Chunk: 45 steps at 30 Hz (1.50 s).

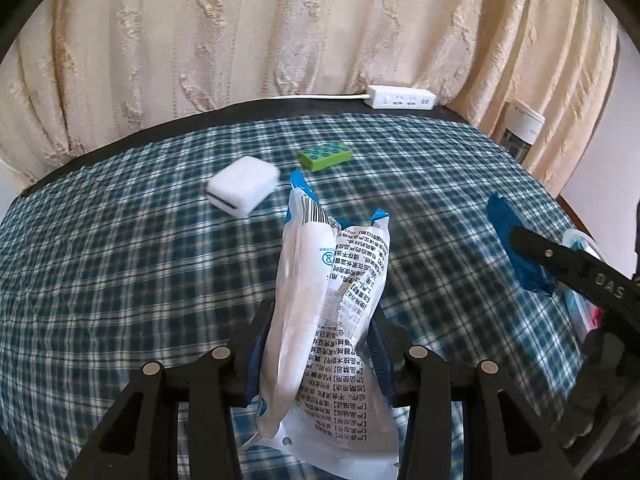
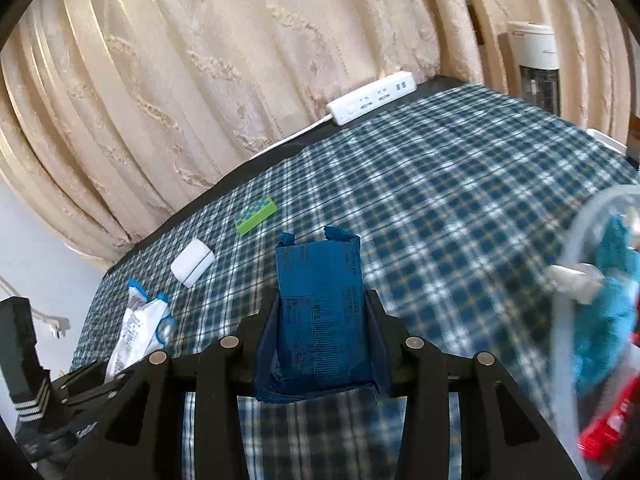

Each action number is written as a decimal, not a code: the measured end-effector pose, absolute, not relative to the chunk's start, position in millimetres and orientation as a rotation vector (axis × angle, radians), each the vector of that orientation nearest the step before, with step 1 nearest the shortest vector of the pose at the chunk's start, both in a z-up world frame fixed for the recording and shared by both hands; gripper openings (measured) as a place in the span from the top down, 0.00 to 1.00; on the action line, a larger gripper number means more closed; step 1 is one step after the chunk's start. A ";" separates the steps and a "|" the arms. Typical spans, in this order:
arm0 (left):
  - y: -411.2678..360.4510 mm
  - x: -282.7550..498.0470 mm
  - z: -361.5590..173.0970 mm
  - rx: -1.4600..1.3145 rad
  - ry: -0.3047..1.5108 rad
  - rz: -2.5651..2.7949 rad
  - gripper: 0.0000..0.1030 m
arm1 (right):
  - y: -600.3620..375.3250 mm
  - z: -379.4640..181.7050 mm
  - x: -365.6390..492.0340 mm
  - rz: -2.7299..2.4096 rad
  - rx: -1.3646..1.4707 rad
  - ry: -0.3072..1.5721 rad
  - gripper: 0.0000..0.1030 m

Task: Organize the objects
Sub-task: 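Carry the blue pouch into the clear bowl and open the right tool while the left carries the wipes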

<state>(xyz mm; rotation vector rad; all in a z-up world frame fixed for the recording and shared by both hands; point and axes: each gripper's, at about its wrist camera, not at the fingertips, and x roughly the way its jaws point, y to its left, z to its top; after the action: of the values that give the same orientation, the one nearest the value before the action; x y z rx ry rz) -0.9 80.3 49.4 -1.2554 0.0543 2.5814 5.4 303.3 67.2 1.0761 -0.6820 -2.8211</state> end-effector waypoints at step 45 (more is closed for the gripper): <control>180.1 12.8 49.4 -1.223 0.181 2.393 0.54 | 516.2 76.5 126.1 -3.355 1.224 -0.796 0.58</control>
<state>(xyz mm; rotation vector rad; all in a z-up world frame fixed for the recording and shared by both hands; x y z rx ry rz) 12.8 180.1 49.4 -1.2227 0.1813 2.3932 126.1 516.2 76.5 1.2245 -0.7964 -3.3549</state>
